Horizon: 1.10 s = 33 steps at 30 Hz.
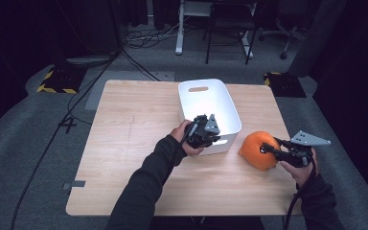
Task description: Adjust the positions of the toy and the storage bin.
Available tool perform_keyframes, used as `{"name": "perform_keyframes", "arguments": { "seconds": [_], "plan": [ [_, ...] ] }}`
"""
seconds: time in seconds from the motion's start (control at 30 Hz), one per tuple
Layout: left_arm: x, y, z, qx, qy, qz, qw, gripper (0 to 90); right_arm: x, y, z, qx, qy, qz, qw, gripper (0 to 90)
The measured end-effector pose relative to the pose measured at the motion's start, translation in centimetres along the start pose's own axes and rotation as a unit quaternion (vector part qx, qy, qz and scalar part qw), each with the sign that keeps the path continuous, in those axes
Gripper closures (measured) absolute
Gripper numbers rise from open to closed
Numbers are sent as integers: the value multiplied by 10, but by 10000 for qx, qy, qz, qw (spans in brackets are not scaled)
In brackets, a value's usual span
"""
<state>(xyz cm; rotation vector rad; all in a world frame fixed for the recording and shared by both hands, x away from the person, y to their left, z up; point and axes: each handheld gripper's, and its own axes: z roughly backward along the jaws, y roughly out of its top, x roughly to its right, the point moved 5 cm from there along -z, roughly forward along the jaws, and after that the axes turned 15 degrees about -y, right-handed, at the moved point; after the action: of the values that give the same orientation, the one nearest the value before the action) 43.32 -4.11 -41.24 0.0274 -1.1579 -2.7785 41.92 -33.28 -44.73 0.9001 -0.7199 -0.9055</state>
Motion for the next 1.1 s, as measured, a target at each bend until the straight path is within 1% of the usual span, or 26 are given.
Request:
{"name": "perform_keyframes", "arguments": {
  "seconds": [0.03, 0.07, 0.13, 0.17, 0.2, 0.23, 0.27, 0.47, 0.5, 0.53, 0.57, 0.6, 0.63, 0.7, 0.73, 0.77, 0.8, 0.83, 0.87, 0.9, 0.93, 0.97, 1.0, 1.03, 1.07, 1.1],
  "plan": [
    [3, -2, 3, -12, -30, -65, 10000, 828, 0, 0, 0, -4, 1, -7, 10000, 575],
    [5, -4, 5, -27, -133, -103, 9999, 828, 0, 0, 0, -4, 1, -7, 10000, 575],
    [13, -8, 10, 60, -213, -192, 9996, 840, 0, 0, 0, -1, 1, -5, 10000, 575],
    [21, -12, 16, 103, -401, -301, 9987, 857, 0, 0, 0, -3, 1, -14, 10000, 575],
    [21, -12, 16, 103, -401, -301, 9987, 858, 0, 0, 0, -3, 1, -14, 10000, 575],
    [28, -16, 20, 40, -456, -403, 9981, 859, 0, 0, 0, -1, 1, -13, 10000, 575],
    [28, -16, 20, 40, -456, -403, 9981, 859, 0, 0, 0, -1, 1, -13, 10000, 575],
    [42, -30, 35, 14, -557, -483, 9973, 852, -1, 0, 0, 4, -6, 0, 10000, 575],
    [43, -32, 38, 38, -504, -488, 9975, 831, -1, 0, 0, 2, -6, -3, 10000, 575],
    [44, -32, 42, 104, -527, -468, 9975, 810, -1, 0, 0, 2, -4, -6, 10000, 575],
    [45, -33, 47, 222, -432, -434, 9979, 728, -1, 0, 0, -4, -6, -10, 10000, 575],
    [45, -33, 47, 222, -432, -434, 9979, 696, -1, 0, 0, -4, -6, -10, 10000, 575],
    [45, -34, 51, 278, -257, -381, 9986, 696, -1, 0, 0, 4, -3, 5, 10000, 575],
    [44, -35, 56, 404, -41, -223, 9989, 522, -1, 0, 0, 2, -6, -4, 10000, 575],
    [42, -37, 61, 454, 37, -180, 9988, 522, -1, 0, 0, 2, -6, -4, 10000, 575],
    [39, -40, 70, 802, 290, 46, 9963, 448, -1, 0, 0, 2, -5, -9, 10000, 575],
    [39, -40, 70, 802, 290, 46, 9963, 398, -1, 0, 0, 2, -5, -9, 10000, 575],
    [32, -43, 81, 1022, 549, 240, 9930, 389, -1, 0, 0, 2, -3, -3, 10000, 575],
    [32, -43, 81, 1022, 549, 240, 9930, 370, -1, 0, 0, 2, -3, -3, 10000, 575],
    [29, -44, 87, 1184, 674, 376, 9900, 370, -1, 0, 0, 4, -10, -7, 10000, 575],
    [26, -45, 90, 1241, 739, 454, 9885, 292, -1, 0, 0, 5, -7, 0, 10000, 575],
    [23, -46, 94, 1327, 860, 576, 9857, 292, -1, 0, 0, 5, -7, 0, 10000, 575],
    [20, -47, 95, 1459, 1016, 754, 9812, 277, -1, 0, 0, 3, -8, 1, 10000, 575],
    [12, -50, 100, 1411, 1356, 915, 9764, 237, -1, 0, 0, 7, -9, 4, 10000, 575],
    [12, -50, 100, 1411, 1356, 915, 9764, 226, -1, 0, 0, 7, -9, 4, 10000, 575],
    [4, -54, 101, 1507, 1429, 1143, 9715, 208, -1, 0, 0, 7, -9, -3, 10000, 575]
  ]
}}
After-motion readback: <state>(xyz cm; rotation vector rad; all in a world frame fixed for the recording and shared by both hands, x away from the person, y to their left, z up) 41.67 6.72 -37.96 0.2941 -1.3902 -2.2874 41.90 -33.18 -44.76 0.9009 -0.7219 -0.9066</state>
